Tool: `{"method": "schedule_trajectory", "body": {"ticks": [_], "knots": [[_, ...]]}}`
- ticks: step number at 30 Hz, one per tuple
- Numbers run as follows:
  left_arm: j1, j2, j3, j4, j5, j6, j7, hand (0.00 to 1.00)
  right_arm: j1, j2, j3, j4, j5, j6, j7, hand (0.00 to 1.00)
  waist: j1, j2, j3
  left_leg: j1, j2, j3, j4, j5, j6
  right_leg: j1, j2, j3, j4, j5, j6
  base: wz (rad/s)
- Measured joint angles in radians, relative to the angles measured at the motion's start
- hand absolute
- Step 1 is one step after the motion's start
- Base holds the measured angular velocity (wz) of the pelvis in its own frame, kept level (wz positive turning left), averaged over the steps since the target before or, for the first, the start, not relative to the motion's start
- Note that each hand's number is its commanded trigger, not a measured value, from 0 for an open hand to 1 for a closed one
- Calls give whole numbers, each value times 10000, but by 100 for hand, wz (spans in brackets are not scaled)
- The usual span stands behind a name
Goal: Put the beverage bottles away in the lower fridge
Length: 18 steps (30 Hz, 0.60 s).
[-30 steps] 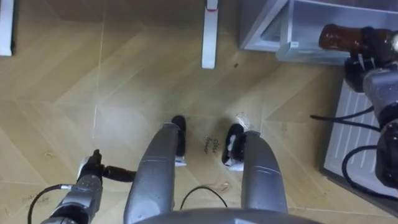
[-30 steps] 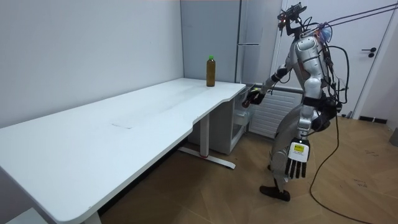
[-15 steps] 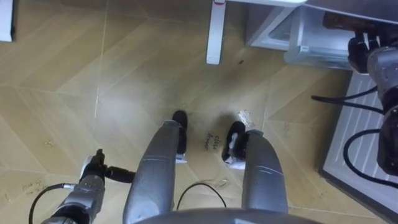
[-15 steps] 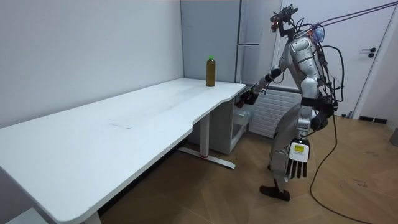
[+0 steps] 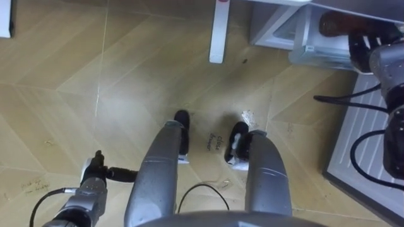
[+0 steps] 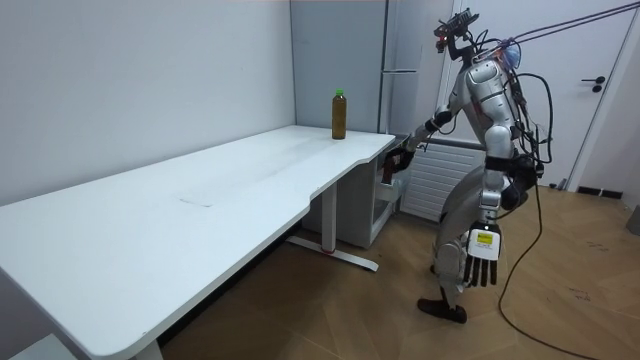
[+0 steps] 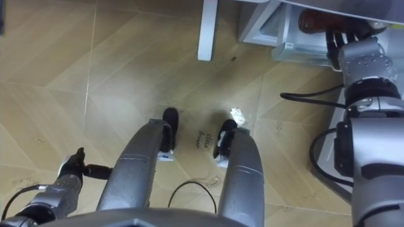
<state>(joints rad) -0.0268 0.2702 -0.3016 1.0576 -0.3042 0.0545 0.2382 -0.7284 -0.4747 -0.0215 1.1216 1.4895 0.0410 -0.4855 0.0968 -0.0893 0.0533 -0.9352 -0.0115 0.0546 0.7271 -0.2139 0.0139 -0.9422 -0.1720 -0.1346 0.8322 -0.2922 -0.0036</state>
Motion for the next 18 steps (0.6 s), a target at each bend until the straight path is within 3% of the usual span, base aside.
{"method": "schedule_trajectory", "body": {"ticks": [4,7,18], "knots": [[11,38,-183,-20,2,-125,16,0,7,-78,-1,32,17,-246,87,0,34,16,4,28,1,17,-10,-3,-6,4,9,28,1,2,-3,0],[12,53,-218,-156,-4,-173,17,0,7,-373,2,29,20,-405,206,0,156,18,5,64,1,18,-14,-3,-6,42,18,35,-11,3,-1,0],[136,156,-455,-222,-172,-193,13,0,151,-421,114,128,18,-405,295,0,200,52,30,354,53,-4,-311,12,-19,396,101,-32,-430,107,30,-1]]}}
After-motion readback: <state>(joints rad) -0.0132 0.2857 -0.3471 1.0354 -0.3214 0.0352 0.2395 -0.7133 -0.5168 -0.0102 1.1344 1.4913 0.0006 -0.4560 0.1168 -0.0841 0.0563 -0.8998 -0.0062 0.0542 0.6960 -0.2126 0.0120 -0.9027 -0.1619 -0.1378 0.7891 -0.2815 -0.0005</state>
